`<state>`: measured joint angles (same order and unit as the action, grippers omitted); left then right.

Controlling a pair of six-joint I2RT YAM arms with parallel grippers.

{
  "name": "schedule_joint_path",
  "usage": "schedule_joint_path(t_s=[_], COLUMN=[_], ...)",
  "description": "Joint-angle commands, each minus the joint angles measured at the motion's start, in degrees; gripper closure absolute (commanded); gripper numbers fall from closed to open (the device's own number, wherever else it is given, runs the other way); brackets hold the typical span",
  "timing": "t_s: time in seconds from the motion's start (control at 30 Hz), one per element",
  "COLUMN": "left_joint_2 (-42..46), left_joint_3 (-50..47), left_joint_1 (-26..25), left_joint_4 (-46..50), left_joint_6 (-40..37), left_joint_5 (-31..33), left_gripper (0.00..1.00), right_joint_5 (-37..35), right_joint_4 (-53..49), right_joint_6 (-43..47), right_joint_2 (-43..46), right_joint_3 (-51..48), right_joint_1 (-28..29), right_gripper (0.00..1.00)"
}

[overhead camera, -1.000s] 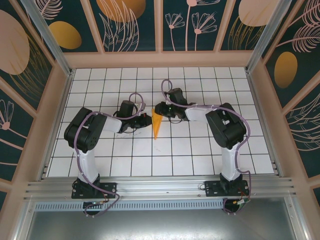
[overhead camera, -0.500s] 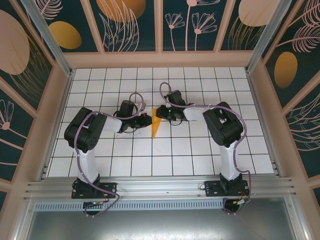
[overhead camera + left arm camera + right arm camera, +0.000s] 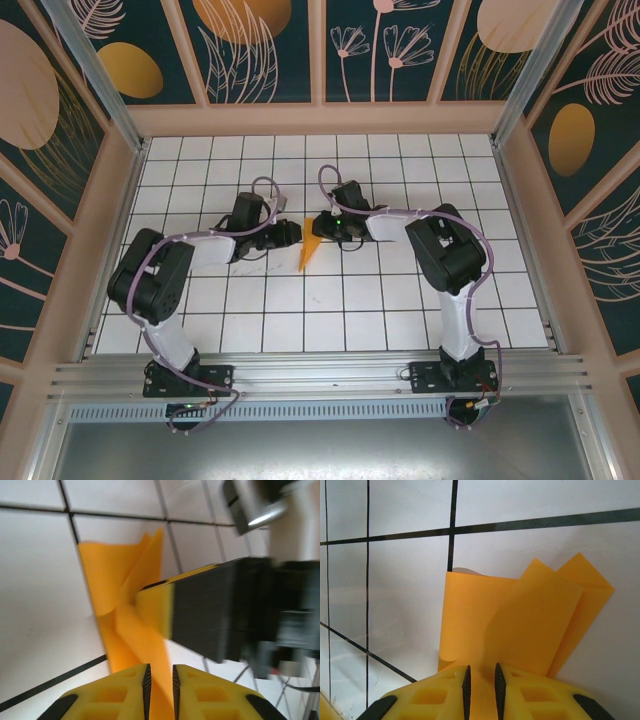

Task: Fold a paper plane with a square sheet of paper (fold left side to right side)
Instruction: Fold the wing for the fifth time at the center of the table.

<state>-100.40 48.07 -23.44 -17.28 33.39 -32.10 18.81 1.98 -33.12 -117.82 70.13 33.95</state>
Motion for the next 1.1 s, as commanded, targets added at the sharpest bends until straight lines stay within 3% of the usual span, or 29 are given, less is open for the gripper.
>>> schedule_joint_path(t_s=[0.0,0.23,0.4,0.6,1.07], left_joint_2=[4.24,5.8,2.95,-1.42,-5.18], left_joint_3=[-0.34,-3.06,-1.61,-0.2,-1.44], left_joint_1=[0.33,-0.54,-1.72,-3.11,-3.54], left_joint_4=[2.77,-1.73,0.2,0.76,5.72], left_joint_6=[0.13,6.13,5.67,4.92,1.34], left_joint_5=[-2.26,-13.25,-15.63,-15.75,-8.75], left_gripper=[0.81,0.84,0.84,0.84,0.83], right_joint_5=[-2.9,-2.55,-2.63,-2.64,-3.25], right_joint_4=[-6.19,-5.93,-5.96,-6.24,-7.0], right_joint_6=[-0.18,-0.16,-0.1,0.04,0.61], right_joint_2=[-2.99,-3.3,-3.35,-3.31,-3.13], right_joint_3=[-1.17,-0.96,-0.82,-0.72,-0.48], right_joint_1=[-0.35,-0.26,-0.24,-0.18,-0.08], right_gripper=[0.77,0.77,0.78,0.78,0.78])
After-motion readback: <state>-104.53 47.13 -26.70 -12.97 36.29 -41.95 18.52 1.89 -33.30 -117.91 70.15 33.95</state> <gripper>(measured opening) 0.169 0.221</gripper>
